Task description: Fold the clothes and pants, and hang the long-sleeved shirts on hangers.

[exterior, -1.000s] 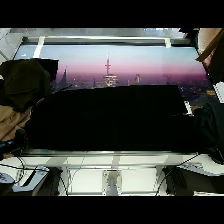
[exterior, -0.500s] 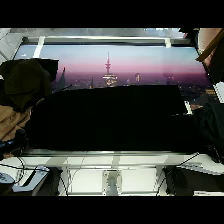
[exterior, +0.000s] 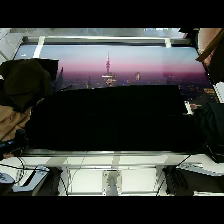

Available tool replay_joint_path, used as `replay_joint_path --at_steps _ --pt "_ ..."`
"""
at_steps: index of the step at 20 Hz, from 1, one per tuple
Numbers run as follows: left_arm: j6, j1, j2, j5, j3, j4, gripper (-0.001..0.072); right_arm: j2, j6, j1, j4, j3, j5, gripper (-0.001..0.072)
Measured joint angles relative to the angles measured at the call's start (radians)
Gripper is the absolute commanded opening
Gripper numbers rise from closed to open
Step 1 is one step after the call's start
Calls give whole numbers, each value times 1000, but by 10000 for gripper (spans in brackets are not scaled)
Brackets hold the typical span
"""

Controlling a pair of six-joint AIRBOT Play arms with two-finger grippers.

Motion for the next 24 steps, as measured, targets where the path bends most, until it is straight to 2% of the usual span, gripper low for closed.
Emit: replay_joint_path --at_steps 3,8,11,13,16,19,21,24 --pt "11 0 0 -13 18 1 13 -1 -22 8 4 -6 8 10" --pt "37 -7 14 -93 177 3 11 32 -59 11 94 59 141 9" --pt "41 -58 24 -114 309 8 9 71 -65 23 264 117 196 8" --pt "32 -127 27 -80 377 15 9 93 -61 74 379 146 205 7" --pt "-80 -272 18 51 446 95 9 105 26 222 457 199 139 7" --pt "-245 -426 -37 194 518 270 9 89 150 403 483 282 -18 7" --pt "-336 -512 -104 265 575 377 9 55 225 513 491 357 -122 7" --pt "-428 -608 -237 335 670 484 10 -29 340 645 453 464 -231 7"
